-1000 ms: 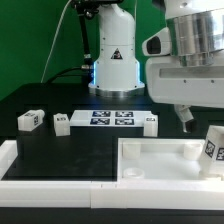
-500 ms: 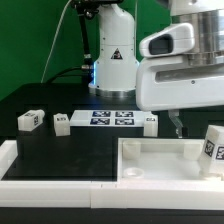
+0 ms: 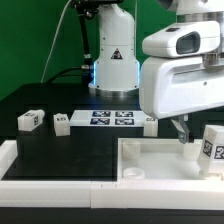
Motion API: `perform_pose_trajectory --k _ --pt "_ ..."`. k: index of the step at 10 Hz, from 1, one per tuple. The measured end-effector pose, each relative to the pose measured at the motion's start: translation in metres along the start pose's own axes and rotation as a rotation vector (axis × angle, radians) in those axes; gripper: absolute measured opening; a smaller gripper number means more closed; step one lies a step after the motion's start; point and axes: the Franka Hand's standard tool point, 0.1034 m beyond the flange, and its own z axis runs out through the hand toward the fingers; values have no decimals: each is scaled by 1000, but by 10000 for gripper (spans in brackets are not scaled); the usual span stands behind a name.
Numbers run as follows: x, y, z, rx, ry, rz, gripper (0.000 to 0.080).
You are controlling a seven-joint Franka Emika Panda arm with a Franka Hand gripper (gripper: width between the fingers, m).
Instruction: Assemble one leg
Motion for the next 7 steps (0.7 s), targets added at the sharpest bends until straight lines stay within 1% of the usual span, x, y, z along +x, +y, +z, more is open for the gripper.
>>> perform_pose_trajectory --k 2,3,4,7 --pt "0 0 0 0 0 0 388" --pt "0 0 0 0 0 0 388" --pt "0 0 0 0 0 0 291" --pt "0 0 0 0 0 9 291"
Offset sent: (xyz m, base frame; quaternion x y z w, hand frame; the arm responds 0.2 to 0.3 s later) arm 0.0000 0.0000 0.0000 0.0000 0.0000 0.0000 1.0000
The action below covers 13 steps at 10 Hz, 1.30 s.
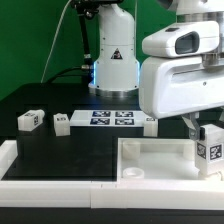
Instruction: Assemble one leg
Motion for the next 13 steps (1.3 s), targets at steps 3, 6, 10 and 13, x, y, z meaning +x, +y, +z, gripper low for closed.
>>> perform_pose_trajectory --k 3,6,10,13 --pt "0 1 -1 5 -5 159 291" --pt "-1 1 1 20 34 617 291" --pt "-1 -2 3 37 50 1198 291" --pt "-1 -3 4 50 38 1525 292"
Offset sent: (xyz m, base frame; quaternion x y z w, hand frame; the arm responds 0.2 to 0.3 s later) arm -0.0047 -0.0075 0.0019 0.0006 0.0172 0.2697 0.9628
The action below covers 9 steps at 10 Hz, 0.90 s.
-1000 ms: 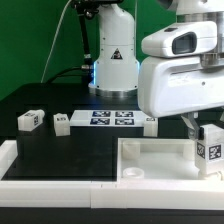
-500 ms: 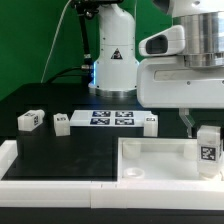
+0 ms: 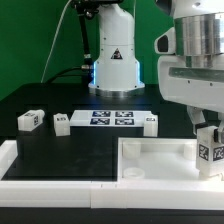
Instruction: Assemble one leg
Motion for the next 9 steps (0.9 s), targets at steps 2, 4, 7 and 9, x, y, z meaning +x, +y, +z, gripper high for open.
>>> perform_pose_trajectory --k 2,4,7,9 --pt "0 0 0 3 -9 99 292" --pt "-1 0 1 3 -11 57 538" --pt "-3 1 1 -2 -10 -278 642" --pt "-6 1 2 -10 -3 -559 648"
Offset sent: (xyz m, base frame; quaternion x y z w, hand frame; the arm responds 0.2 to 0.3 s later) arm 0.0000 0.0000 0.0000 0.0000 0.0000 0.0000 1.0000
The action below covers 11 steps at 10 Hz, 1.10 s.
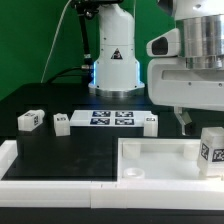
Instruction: Assemble one leg
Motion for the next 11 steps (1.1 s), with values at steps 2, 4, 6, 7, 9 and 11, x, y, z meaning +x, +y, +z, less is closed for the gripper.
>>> perform_pose_trajectory --k 2,4,6,7,9,11 --pt "0 -1 0 -18 -7 -273 649" --pt "1 -3 0 -41 -3 -548 649" --pt "4 1 0 -50 -8 -776 649" --pt "4 1 0 -49 -9 -802 649" --pt "4 2 0 -49 -9 -796 528" --pt "4 2 0 -49 -10 -796 392"
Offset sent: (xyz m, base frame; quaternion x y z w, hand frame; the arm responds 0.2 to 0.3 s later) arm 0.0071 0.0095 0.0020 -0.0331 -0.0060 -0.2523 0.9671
